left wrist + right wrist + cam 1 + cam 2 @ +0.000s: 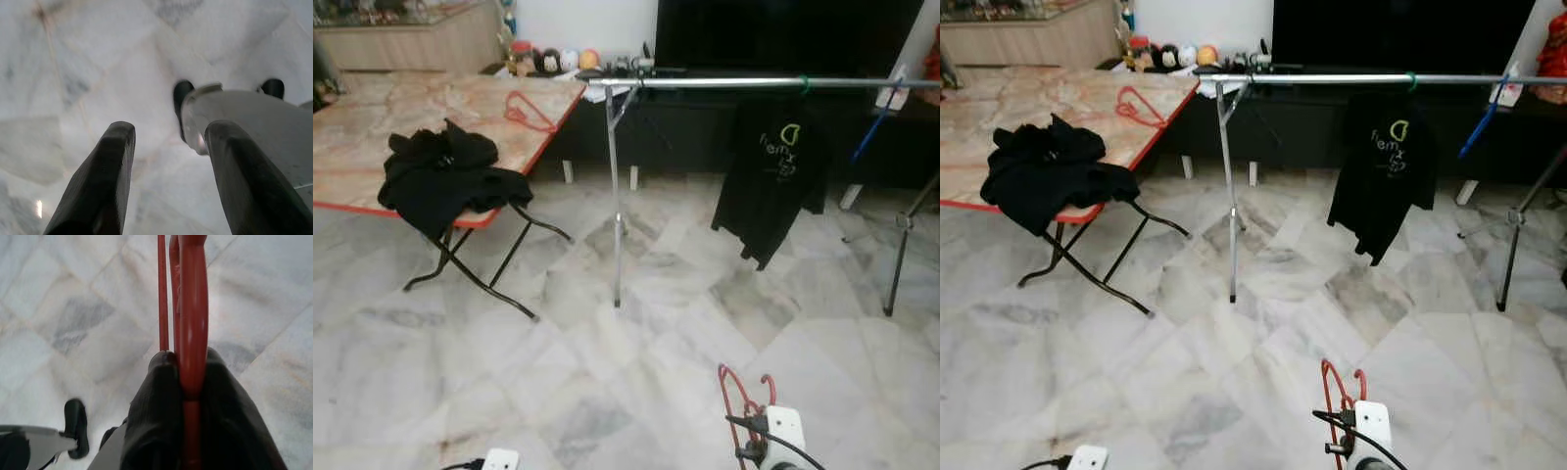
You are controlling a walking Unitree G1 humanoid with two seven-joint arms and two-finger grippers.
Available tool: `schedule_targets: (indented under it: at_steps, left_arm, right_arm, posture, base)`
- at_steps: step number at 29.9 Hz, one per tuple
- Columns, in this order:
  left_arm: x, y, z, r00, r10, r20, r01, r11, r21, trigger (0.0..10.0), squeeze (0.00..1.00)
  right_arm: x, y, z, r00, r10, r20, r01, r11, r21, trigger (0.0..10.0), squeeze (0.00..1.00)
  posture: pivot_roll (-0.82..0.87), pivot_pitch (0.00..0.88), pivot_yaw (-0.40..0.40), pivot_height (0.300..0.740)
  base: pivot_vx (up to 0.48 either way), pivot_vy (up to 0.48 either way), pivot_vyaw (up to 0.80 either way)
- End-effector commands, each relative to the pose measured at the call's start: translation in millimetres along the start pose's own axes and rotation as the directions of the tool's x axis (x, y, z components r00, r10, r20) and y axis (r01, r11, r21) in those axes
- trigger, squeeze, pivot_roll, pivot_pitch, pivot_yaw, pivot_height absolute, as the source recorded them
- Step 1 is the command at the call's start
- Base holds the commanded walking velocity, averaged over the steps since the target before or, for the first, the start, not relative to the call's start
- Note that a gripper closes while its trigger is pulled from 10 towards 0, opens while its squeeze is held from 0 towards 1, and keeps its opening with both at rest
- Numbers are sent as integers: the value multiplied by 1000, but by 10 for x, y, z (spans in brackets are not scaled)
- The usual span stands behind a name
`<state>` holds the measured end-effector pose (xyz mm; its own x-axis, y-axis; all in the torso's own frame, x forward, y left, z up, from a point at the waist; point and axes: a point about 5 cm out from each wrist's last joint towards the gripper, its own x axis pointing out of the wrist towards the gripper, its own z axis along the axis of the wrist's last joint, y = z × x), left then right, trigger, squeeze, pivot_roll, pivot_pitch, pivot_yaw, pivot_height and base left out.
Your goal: Hang hanger
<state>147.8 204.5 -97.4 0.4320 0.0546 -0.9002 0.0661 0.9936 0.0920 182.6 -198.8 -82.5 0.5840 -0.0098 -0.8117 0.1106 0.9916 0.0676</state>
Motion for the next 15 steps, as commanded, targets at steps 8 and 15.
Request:
schedule_targets:
  at_steps: [8,15]
  left_arm:
    - [-2,-84,-87,1000,-23,-19,23,999,-28,10000,0]
    - [8,-151,-43,999,-33,-15,32,999,-20,10000,0]
  right_arm:
    - [8,32,19,1000,4,6,-4,1000,-4,10000,0]
    - [8,27,20,1000,-1,6,1,1000,-2,10000,0]
  posture:
    - [8,0,-24,740]
    - [8,0,-26,740]
  base:
    - [0,0,0]
    - [110,0,0]
